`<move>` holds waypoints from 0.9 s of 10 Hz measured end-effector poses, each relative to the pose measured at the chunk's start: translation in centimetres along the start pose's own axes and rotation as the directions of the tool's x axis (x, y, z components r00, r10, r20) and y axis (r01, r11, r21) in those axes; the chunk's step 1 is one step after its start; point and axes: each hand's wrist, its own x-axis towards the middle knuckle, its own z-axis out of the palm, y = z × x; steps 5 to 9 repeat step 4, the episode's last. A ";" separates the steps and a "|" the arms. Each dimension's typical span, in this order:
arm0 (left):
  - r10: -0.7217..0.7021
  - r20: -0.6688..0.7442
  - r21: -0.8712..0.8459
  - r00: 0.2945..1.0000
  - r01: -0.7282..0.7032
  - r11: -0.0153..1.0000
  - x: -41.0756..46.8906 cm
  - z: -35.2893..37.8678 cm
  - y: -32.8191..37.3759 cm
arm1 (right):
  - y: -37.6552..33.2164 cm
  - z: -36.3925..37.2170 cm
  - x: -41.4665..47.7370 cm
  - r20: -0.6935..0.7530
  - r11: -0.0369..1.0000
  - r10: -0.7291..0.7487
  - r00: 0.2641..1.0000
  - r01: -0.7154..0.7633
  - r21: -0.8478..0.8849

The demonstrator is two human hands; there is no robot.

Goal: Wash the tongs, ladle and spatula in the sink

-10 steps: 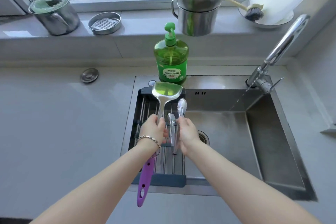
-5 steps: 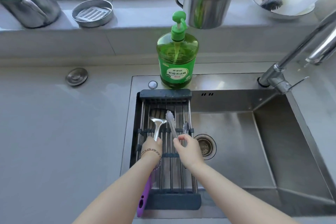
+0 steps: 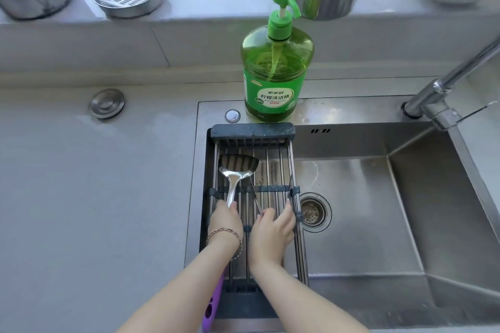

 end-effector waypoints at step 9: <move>0.166 0.031 0.300 0.986 -0.167 0.939 -1.0 -0.9 0.1 | 2.1 -2.2 -0.5 0.205 0.989 -0.076 0.976 0.101 -0.112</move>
